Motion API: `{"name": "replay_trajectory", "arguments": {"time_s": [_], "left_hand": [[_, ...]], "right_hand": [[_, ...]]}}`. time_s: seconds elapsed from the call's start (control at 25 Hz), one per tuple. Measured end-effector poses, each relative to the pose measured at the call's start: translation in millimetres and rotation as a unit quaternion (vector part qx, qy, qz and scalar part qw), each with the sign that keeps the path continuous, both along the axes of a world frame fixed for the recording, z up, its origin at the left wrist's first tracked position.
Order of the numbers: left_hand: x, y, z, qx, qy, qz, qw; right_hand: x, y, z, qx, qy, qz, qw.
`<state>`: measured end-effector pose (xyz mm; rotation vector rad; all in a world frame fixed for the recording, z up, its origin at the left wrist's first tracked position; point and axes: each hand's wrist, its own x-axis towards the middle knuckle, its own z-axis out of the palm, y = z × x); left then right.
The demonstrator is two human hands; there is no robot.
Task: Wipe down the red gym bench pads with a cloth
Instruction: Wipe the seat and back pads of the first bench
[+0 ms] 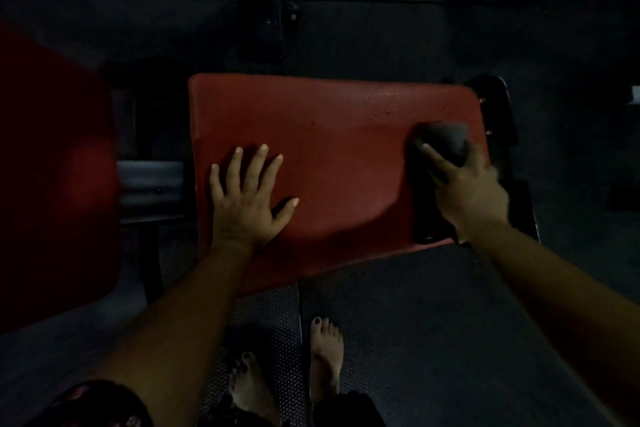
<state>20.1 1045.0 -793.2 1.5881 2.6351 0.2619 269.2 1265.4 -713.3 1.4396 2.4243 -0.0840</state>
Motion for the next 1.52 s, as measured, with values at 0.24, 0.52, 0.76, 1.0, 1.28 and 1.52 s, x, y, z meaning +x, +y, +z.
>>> {"name": "replay_trajectory", "arguments": {"time_s": [0.24, 0.52, 0.76, 1.0, 1.28, 1.52], "left_hand": [[-3, 1, 3, 0.002, -0.021, 0.01, 1.0], [-3, 0, 4, -0.001, -0.016, 0.007, 1.0], [-12, -17, 14, -0.041, -0.058, 0.058, 0.996], [-32, -51, 13, -0.099, -0.055, 0.03, 0.993], [-33, -54, 6, -0.124, -0.155, 0.031, 0.98], [-46, -49, 29, -0.168, -0.164, 0.011, 0.972]], "right_hand": [[0, 41, 1, -0.005, -0.019, -0.142, 0.99], [-127, -21, -2, -0.031, 0.018, 0.043, 0.998], [-173, -65, 6, -0.098, 0.041, 0.244, 0.964], [-129, -29, 2, -0.131, 0.096, -0.059, 0.985], [-250, -105, 2, -0.13, 0.082, 0.179, 0.972], [-296, -86, 7, -0.085, -0.006, 0.364, 0.927]]}}
